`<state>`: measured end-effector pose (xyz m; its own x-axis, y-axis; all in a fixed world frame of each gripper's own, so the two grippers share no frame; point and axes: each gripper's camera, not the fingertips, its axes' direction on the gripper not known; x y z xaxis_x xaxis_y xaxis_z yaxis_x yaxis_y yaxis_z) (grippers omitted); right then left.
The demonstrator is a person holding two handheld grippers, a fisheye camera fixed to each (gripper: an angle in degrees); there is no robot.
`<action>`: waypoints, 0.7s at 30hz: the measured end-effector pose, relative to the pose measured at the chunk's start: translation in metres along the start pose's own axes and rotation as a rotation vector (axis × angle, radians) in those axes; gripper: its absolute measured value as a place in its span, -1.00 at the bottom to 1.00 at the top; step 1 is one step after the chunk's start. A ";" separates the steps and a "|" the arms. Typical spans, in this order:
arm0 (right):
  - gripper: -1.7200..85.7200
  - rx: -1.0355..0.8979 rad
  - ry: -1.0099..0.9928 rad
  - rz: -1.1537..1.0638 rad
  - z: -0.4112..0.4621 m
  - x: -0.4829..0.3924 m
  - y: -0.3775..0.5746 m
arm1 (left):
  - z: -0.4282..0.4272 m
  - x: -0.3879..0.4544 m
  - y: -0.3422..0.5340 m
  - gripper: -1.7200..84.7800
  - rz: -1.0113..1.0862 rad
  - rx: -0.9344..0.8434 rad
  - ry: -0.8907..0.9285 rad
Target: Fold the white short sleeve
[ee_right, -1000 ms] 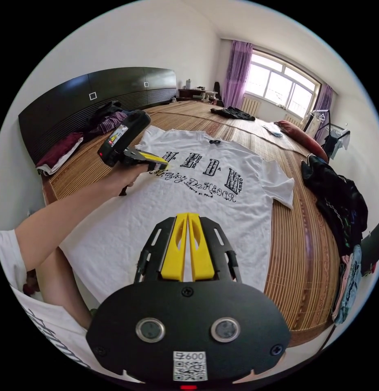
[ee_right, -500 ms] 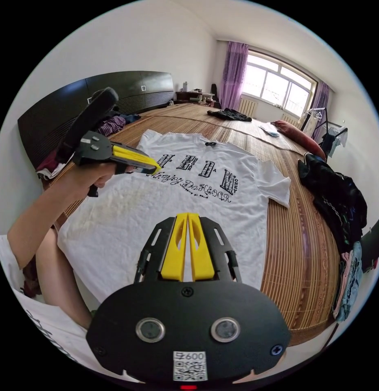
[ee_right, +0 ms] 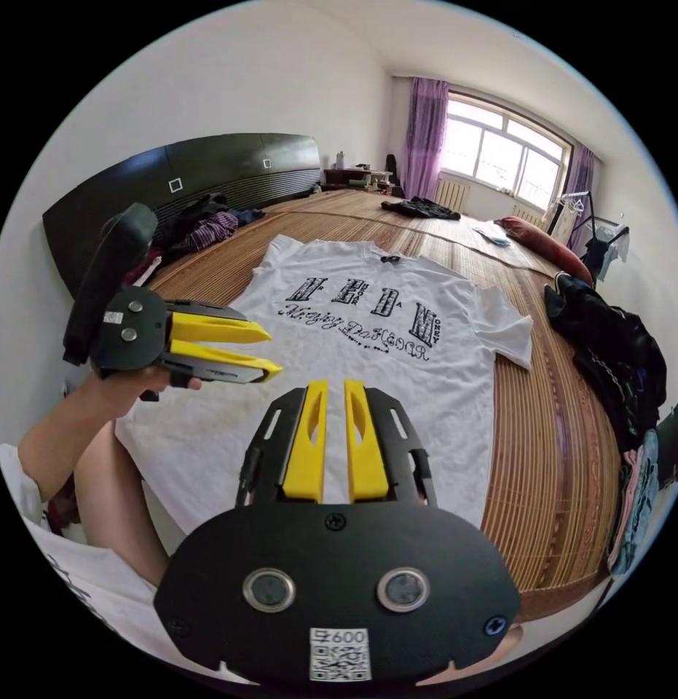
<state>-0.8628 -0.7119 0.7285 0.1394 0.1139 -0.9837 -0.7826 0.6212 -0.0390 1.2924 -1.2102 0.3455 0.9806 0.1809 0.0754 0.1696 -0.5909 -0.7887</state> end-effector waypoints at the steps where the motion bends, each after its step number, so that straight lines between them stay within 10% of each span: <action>1: -0.91 -0.005 0.003 0.000 0.002 0.000 -0.001 | 0.000 0.000 0.001 -0.70 0.001 0.005 0.004; 21: -0.98 -0.332 0.165 -0.175 0.094 0.043 -0.085 | 0.088 -0.081 -0.039 -0.69 -0.014 -0.175 0.137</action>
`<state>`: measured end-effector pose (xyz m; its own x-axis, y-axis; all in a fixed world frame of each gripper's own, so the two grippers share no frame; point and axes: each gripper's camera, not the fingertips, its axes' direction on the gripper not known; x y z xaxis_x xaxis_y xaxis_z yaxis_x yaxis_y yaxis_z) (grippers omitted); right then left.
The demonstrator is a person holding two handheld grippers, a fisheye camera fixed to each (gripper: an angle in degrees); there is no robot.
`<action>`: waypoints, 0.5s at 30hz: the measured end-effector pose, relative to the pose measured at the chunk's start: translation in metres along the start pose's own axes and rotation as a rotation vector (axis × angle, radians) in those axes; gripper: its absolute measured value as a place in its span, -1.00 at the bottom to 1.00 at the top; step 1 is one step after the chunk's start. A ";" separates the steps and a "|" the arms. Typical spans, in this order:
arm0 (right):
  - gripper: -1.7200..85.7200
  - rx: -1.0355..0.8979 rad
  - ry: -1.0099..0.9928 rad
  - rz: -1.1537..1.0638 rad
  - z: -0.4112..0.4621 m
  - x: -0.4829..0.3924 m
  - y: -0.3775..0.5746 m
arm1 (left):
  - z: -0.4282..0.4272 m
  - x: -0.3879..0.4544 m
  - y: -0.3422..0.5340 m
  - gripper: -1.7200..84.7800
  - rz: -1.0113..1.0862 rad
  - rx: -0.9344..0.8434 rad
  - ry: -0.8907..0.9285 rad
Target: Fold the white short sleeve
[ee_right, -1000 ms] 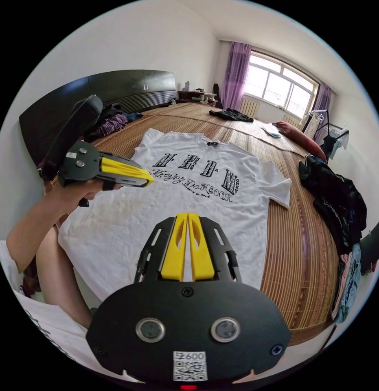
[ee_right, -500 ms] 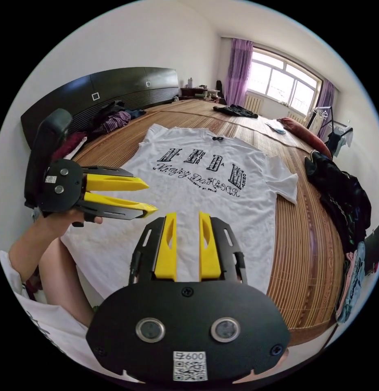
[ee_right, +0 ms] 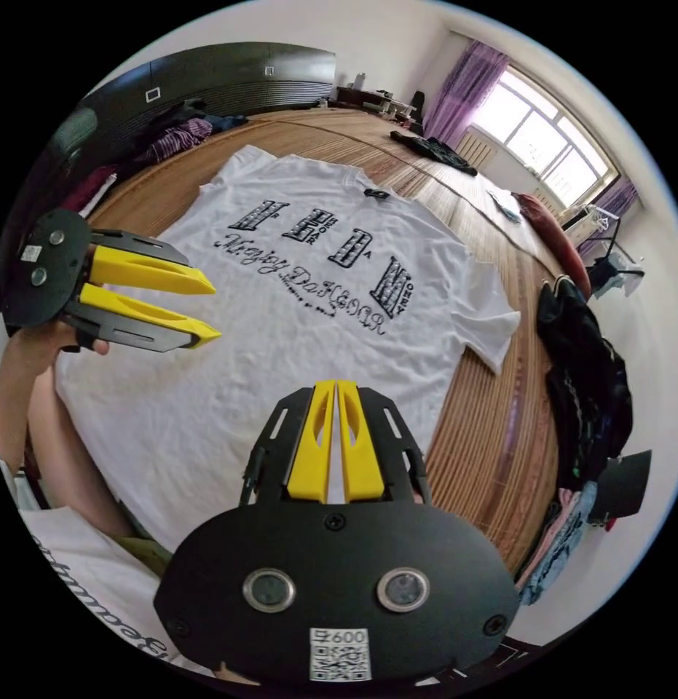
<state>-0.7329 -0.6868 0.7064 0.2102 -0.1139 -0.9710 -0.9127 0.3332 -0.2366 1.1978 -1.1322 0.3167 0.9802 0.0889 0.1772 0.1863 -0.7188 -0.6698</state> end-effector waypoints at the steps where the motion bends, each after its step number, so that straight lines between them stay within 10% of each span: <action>1: -0.98 -0.001 -0.005 0.000 0.001 0.002 -0.004 | 0.004 -0.005 -0.001 -0.69 -0.002 -0.003 0.004; 15: -0.97 -0.066 -0.011 -0.049 0.030 0.012 -0.088 | 0.083 -0.079 -0.016 -0.66 0.026 -0.009 0.042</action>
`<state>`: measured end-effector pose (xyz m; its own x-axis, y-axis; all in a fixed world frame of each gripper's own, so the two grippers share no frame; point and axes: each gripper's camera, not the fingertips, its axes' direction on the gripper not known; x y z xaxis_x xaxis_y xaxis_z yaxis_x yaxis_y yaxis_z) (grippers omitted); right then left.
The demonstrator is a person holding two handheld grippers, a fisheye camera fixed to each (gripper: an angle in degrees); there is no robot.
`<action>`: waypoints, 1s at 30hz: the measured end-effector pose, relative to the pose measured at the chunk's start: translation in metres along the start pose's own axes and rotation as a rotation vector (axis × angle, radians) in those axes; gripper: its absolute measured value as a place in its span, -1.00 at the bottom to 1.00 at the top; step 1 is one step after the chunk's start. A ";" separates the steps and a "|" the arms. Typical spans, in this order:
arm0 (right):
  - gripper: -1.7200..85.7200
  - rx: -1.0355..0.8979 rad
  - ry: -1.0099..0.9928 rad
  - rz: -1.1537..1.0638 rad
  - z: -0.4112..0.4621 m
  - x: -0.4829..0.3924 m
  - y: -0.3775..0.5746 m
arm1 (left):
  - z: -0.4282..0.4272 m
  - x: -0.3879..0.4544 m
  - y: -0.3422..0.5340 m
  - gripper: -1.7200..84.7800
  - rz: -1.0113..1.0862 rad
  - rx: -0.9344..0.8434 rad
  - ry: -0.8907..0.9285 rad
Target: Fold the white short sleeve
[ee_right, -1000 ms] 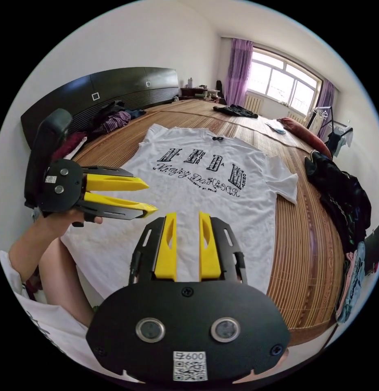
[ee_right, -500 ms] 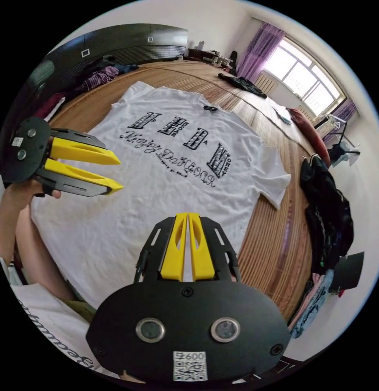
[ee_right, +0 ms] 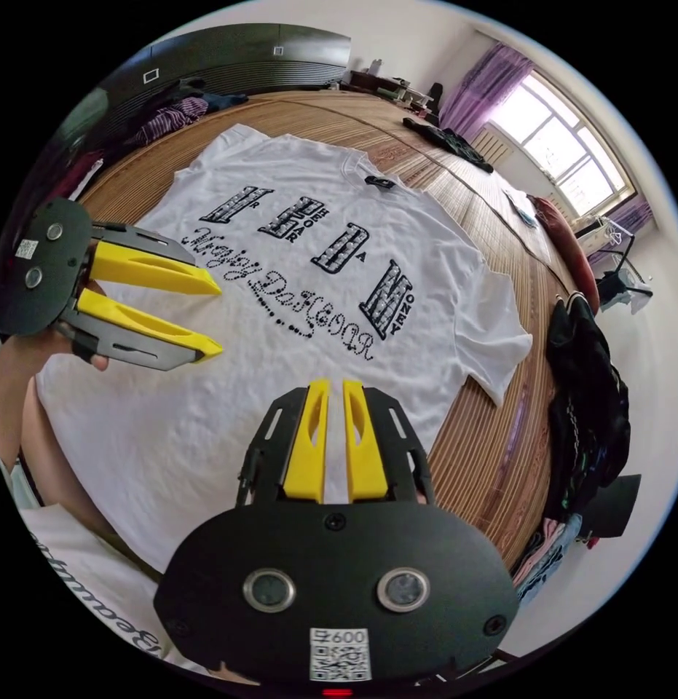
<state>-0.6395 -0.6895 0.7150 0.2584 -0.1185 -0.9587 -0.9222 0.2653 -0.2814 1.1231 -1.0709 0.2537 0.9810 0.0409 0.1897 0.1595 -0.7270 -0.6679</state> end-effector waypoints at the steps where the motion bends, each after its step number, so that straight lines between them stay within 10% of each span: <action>1: -0.97 -0.001 -0.001 -0.001 0.000 0.001 -0.003 | 0.003 -0.002 -0.001 -0.66 0.002 0.003 0.005; 19: -0.97 0.044 -0.073 0.059 -0.050 0.071 -0.049 | 0.103 0.002 -0.028 -0.67 0.190 0.087 0.022; 30: -0.96 0.092 0.323 0.155 -0.097 0.221 -0.144 | 0.174 -0.043 0.014 -0.67 0.216 0.062 -0.006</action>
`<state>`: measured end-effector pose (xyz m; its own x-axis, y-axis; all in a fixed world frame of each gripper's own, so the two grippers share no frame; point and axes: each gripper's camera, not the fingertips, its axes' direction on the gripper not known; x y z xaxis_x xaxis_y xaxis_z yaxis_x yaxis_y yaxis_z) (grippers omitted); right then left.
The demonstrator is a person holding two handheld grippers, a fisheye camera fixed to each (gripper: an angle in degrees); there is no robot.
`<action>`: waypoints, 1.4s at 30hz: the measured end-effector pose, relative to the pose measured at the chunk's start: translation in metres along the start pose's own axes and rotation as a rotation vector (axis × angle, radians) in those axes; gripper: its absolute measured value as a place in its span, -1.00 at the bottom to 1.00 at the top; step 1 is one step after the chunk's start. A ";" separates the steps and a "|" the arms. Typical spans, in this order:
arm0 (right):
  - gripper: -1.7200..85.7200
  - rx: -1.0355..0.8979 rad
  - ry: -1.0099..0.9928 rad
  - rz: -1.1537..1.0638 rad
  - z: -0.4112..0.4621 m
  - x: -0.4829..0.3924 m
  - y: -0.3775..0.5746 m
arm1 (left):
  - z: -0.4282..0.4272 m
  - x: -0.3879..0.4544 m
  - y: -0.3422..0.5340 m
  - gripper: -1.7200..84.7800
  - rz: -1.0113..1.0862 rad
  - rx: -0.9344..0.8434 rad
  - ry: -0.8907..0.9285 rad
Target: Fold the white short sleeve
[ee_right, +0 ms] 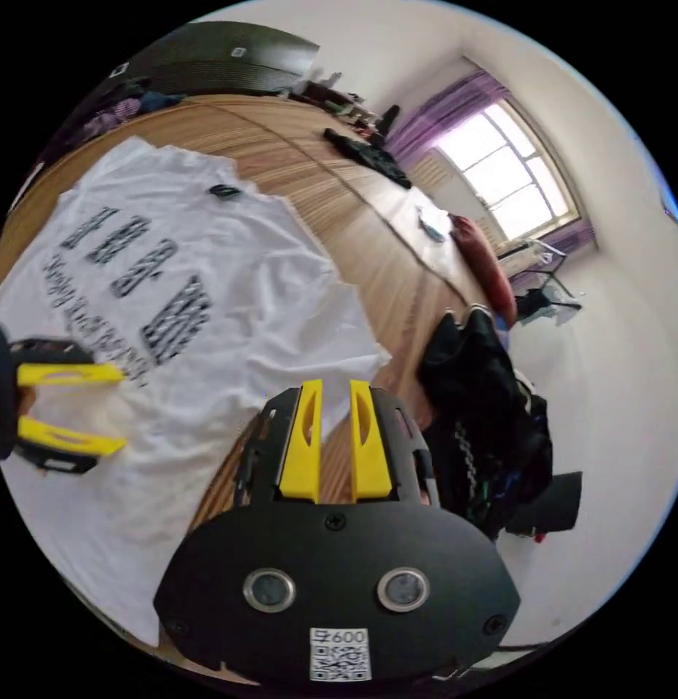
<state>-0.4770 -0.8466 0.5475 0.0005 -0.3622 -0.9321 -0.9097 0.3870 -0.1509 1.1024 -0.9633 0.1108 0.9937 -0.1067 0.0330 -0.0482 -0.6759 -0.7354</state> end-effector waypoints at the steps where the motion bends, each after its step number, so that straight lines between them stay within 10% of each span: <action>1: -0.96 -0.009 -0.037 0.051 0.008 0.015 -0.003 | 0.000 -0.007 -0.002 -0.68 -0.011 -0.001 0.004; 5: -0.97 -0.018 -0.403 0.198 0.053 0.061 -0.003 | -0.009 -0.067 -0.037 -0.70 -0.076 0.219 -0.176; 14: -0.98 -0.104 -0.108 -0.028 0.021 0.008 -0.055 | 0.154 -0.198 -0.170 -0.75 -0.121 0.032 -0.167; 42: -0.98 -0.222 -0.066 0.037 -0.108 0.100 -0.125 | 0.288 -0.207 -0.106 -0.78 -0.153 0.115 -0.295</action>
<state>-0.4084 -1.0233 0.5085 -0.0135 -0.2922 -0.9563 -0.9786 0.2001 -0.0473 0.9311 -0.6602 -0.0130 0.9757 0.2162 -0.0355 0.0990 -0.5795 -0.8089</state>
